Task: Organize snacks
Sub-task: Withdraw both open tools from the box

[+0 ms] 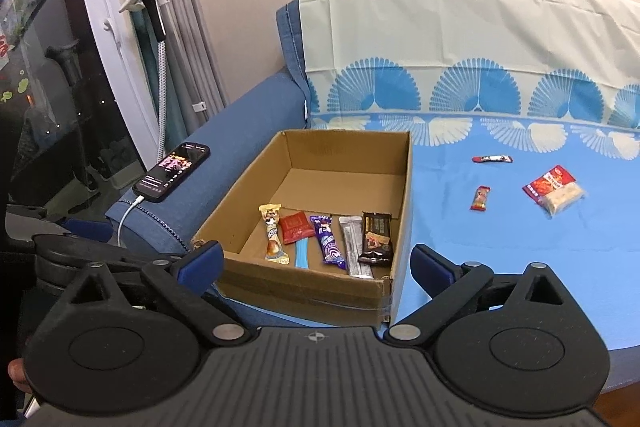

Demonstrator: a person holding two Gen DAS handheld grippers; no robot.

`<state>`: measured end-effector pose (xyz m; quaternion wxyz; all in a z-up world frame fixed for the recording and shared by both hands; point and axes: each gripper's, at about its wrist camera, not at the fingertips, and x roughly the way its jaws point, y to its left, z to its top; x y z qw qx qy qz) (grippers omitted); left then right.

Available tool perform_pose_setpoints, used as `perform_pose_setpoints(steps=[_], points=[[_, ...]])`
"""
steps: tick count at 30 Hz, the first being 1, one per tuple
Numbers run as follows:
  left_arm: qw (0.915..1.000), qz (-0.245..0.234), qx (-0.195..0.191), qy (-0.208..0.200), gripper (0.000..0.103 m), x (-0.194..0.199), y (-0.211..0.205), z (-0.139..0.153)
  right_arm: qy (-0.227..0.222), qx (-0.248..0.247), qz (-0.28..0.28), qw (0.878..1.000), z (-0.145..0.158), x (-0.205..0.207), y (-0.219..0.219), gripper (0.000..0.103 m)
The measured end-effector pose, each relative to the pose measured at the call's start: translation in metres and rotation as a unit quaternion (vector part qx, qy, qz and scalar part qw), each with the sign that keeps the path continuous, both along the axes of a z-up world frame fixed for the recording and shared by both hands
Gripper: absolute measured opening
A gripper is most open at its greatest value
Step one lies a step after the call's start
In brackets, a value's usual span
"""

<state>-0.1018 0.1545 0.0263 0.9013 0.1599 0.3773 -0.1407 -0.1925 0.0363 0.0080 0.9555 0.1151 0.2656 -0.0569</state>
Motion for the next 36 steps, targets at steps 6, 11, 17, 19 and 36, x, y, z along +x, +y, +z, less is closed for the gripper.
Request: perform_pose_setpoints(steps=[6, 11, 17, 19, 36], points=[[1.0, 0.001, -0.005, -0.007, 0.103, -0.007, 0.0049, 0.0037, -0.008, -0.006, 0.001, 1.0, 0.0042, -0.006, 0.0043, 0.1], [0.9999, 0.001, -0.009, -0.008, 0.103, -0.008, 0.008, 0.0051, -0.01, -0.01, 0.003, 1.0, 0.0062, -0.0083, 0.0067, 0.1], [0.9999, 0.0, -0.011, -0.008, 0.103, -0.008, 0.0089, 0.0058, -0.01, -0.012, 0.004, 1.0, 0.0063, -0.0088, 0.007, 0.1], [0.9999, 0.0, -0.011, -0.008, 0.103, -0.0078, 0.0084, 0.0055, -0.009, -0.012, 0.004, 1.0, 0.0062, -0.0088, 0.0071, 0.1], [1.0, -0.002, 0.005, 0.004, 0.103, -0.0008, -0.0007, -0.0025, 0.004, 0.005, 0.005, 1.0, -0.0008, -0.0029, -0.0011, 0.101]])
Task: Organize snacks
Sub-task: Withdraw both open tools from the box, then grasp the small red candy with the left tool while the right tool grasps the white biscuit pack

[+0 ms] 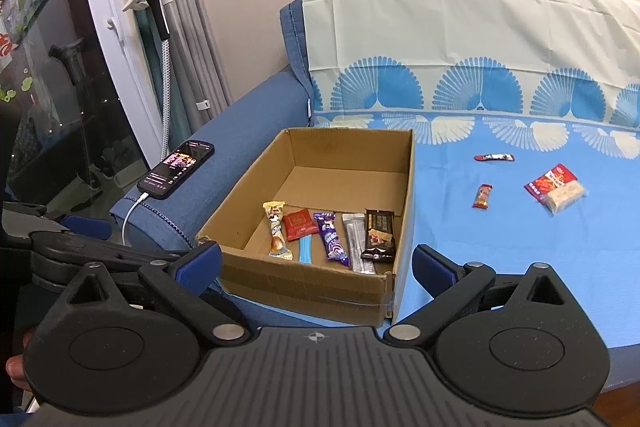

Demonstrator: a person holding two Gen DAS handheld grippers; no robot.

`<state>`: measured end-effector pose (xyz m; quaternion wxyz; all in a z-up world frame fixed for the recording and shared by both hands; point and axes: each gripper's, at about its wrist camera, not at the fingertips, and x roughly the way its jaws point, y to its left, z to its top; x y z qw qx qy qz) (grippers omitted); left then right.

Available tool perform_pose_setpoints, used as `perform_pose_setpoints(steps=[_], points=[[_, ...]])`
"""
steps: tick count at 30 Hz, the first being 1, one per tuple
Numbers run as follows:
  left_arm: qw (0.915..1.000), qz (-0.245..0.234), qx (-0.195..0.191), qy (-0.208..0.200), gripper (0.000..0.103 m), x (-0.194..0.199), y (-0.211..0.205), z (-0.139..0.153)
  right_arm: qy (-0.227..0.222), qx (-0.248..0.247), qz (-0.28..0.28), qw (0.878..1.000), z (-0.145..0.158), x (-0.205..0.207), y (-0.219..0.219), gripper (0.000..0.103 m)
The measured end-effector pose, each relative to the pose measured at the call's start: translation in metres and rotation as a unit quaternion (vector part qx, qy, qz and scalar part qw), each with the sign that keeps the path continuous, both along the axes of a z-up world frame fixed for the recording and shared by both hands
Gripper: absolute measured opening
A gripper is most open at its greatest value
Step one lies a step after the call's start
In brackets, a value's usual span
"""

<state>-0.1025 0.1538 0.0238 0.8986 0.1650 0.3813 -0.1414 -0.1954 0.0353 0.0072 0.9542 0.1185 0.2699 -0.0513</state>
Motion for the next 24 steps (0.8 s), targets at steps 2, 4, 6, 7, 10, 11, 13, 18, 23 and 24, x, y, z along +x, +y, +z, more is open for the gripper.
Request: perform_pose_setpoints(steps=[2, 4, 6, 7, 10, 11, 13, 18, 23, 24], points=[[1.0, -0.001, 0.006, 0.003, 0.103, 0.002, -0.004, -0.002, 0.004, 0.005, -0.002, 1.0, -0.002, 0.002, -0.003, 0.101], [0.9999, -0.004, 0.011, 0.007, 0.103, 0.005, -0.009, -0.003, 0.007, 0.009, -0.005, 1.0, -0.005, 0.004, -0.006, 0.101], [0.9998, -0.009, 0.016, 0.008, 0.103, 0.007, -0.015, -0.004, 0.005, 0.013, -0.009, 1.0, -0.006, 0.004, -0.01, 0.101], [0.9997, -0.012, 0.019, 0.009, 0.103, 0.008, -0.019, -0.004, 0.004, 0.015, -0.012, 1.0, -0.007, 0.004, -0.012, 0.101], [0.9992, -0.023, 0.028, 0.019, 0.103, 0.013, -0.035, -0.007, 0.002, 0.026, -0.025, 0.999, -0.011, 0.003, -0.024, 0.101], [0.9989, -0.028, 0.031, 0.024, 0.103, 0.014, -0.042, -0.008, 0.002, 0.032, -0.03, 0.999, -0.013, 0.002, -0.029, 0.102], [0.9981, -0.037, 0.038, 0.031, 0.103, 0.018, -0.057, -0.011, 0.001, 0.045, -0.043, 0.998, -0.018, -0.001, -0.042, 0.102], [0.9951, -0.067, 0.054, 0.049, 0.103, 0.026, -0.1, -0.019, 0.011, 0.074, -0.084, 0.994, -0.032, -0.007, -0.079, 0.102], [0.992, -0.081, 0.051, 0.082, 0.103, 0.046, -0.146, -0.028, 0.014, 0.092, -0.141, 0.986, -0.044, -0.012, -0.124, 0.102], [0.9915, -0.085, 0.054, 0.083, 0.103, 0.05, -0.156, -0.029, 0.014, 0.095, -0.154, 0.983, -0.046, -0.013, -0.134, 0.102]])
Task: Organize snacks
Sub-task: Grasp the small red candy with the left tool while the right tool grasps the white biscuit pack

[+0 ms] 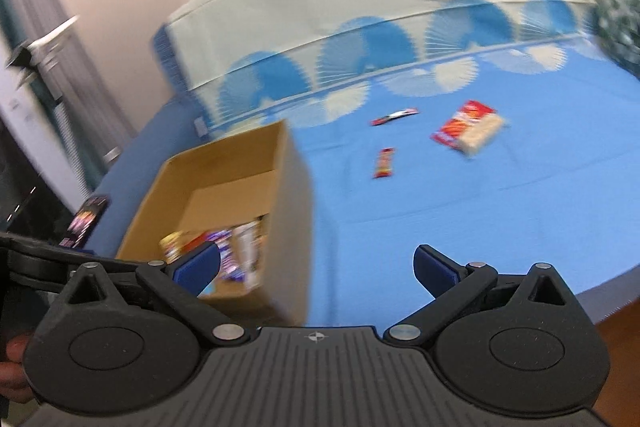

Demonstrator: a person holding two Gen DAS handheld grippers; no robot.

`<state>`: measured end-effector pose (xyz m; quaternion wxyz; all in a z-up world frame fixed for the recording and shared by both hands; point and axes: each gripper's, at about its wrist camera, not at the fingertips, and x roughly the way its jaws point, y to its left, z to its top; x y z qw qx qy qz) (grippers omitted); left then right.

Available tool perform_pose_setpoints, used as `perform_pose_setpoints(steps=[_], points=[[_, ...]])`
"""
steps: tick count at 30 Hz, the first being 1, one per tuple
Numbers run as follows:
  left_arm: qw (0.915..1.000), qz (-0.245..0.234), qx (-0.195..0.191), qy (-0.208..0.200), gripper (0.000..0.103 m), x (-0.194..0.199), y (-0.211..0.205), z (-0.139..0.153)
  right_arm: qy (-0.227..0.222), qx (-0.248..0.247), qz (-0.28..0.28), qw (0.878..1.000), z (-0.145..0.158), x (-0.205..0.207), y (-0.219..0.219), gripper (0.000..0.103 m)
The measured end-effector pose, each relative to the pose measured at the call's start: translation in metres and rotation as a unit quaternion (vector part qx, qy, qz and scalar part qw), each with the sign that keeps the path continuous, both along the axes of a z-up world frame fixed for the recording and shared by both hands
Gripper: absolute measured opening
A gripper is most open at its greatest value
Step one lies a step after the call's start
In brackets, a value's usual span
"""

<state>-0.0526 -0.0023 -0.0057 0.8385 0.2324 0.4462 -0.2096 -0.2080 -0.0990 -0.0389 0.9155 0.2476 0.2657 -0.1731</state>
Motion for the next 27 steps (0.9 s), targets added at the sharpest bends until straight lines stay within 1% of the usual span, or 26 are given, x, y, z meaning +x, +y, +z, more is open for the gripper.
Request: perform_pose_setpoints(steps=[4, 7, 9, 12, 14, 16, 18, 20, 22, 25, 27], points=[[0.9998, -0.016, 0.005, 0.006, 0.103, 0.018, -0.042, -0.006, 0.007, 0.015, -0.054, 0.998, -0.011, -0.001, -0.045, 0.102], [0.9993, -0.033, -0.002, 0.019, 0.103, 0.036, -0.078, -0.012, 0.013, 0.021, -0.093, 0.995, -0.02, 0.001, -0.08, 0.102], [0.999, -0.037, -0.003, 0.024, 0.103, 0.049, -0.103, -0.02, 0.019, 0.014, -0.116, 0.993, -0.027, 0.007, -0.102, 0.102], [0.9986, -0.041, -0.005, 0.034, 0.103, 0.073, -0.145, -0.036, 0.027, 0.017, -0.141, 0.989, -0.037, 0.023, -0.136, 0.102], [0.9982, -0.038, -0.008, 0.046, 0.103, 0.092, -0.173, -0.053, 0.03, 0.016, -0.159, 0.987, -0.044, 0.038, -0.159, 0.102], [0.9971, -0.031, -0.006, 0.068, 0.103, 0.113, -0.199, -0.072, 0.037, 0.011, -0.167, 0.985, -0.052, 0.056, -0.182, 0.102], [0.9954, -0.029, -0.014, 0.09, 0.103, 0.134, -0.222, -0.092, 0.048, 0.001, -0.177, 0.983, -0.063, 0.078, -0.203, 0.102], [0.9944, -0.025, -0.01, 0.102, 0.103, 0.153, -0.242, -0.115, 0.062, -0.005, -0.179, 0.982, -0.077, 0.101, -0.227, 0.102], [0.9945, -0.019, -0.003, 0.103, 0.103, 0.171, -0.26, -0.137, 0.071, -0.012, -0.182, 0.981, -0.089, 0.122, -0.246, 0.102], [0.9957, -0.01, 0.003, 0.092, 0.103, 0.193, -0.281, -0.166, 0.083, -0.017, -0.18, 0.98, -0.113, 0.158, -0.274, 0.102], [0.996, -0.004, -0.001, 0.089, 0.103, 0.206, -0.288, -0.182, 0.101, -0.019, -0.176, 0.979, -0.13, 0.181, -0.29, 0.102]])
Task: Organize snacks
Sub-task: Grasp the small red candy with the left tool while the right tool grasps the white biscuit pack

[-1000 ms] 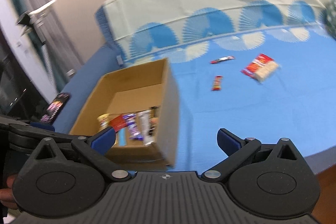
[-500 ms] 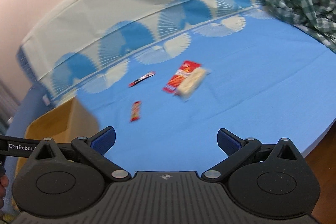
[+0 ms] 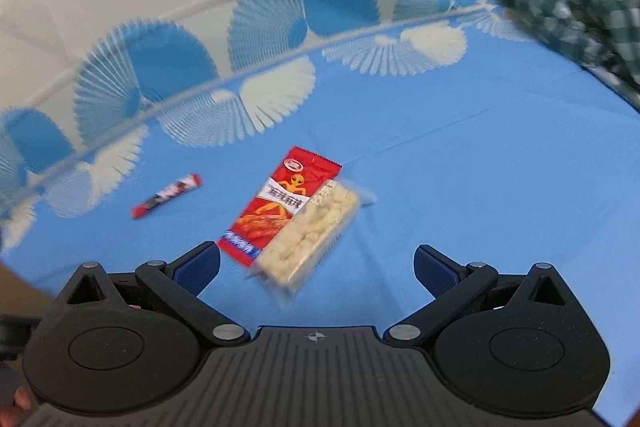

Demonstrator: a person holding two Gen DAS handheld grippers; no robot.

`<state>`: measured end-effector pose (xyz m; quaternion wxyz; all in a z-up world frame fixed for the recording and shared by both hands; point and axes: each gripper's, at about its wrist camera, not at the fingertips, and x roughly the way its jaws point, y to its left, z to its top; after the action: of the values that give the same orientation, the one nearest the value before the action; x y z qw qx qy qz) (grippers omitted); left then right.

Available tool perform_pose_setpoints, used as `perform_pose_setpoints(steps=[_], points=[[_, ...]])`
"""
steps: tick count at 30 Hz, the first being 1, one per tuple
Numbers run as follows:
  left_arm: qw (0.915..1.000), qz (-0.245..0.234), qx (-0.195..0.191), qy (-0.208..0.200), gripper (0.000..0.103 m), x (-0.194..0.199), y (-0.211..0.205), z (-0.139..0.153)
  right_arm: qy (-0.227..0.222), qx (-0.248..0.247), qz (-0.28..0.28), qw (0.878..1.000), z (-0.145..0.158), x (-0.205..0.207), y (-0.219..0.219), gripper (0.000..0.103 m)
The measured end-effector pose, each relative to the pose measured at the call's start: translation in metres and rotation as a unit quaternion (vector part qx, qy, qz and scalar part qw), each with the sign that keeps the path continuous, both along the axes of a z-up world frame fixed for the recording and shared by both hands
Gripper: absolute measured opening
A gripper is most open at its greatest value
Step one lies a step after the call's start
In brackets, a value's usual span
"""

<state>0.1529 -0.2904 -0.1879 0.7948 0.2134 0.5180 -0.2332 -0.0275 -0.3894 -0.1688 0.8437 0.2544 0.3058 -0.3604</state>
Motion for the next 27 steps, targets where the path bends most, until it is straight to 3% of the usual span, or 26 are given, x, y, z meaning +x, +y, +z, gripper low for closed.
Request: perform_pose_setpoints(steps=[8, 11, 15, 18, 27], points=[[0.9986, 0.04, -0.024, 0.025, 0.103, 0.04, -0.002, -0.048, 0.044, 0.002, -0.009, 0.999, -0.06, 0.058, -0.047, 0.102], [0.9982, 0.039, -0.044, 0.015, 0.103, 0.042, 0.003, -0.048, 0.061, -0.004, -0.018, 0.998, -0.076, 0.057, -0.053, 0.103], [0.9983, 0.034, -0.047, 0.006, 0.103, 0.04, 0.004, -0.049, 0.061, -0.056, -0.001, 0.997, -0.086, 0.051, -0.039, 0.103], [0.9982, 0.033, -0.049, 0.009, 0.103, 0.042, 0.005, -0.049, 0.095, -0.076, 0.02, 0.992, -0.089, 0.057, -0.035, 0.103], [0.9982, 0.032, -0.05, 0.007, 0.103, 0.04, 0.005, -0.048, 0.086, -0.076, 0.013, 0.993, -0.089, 0.054, -0.038, 0.103]])
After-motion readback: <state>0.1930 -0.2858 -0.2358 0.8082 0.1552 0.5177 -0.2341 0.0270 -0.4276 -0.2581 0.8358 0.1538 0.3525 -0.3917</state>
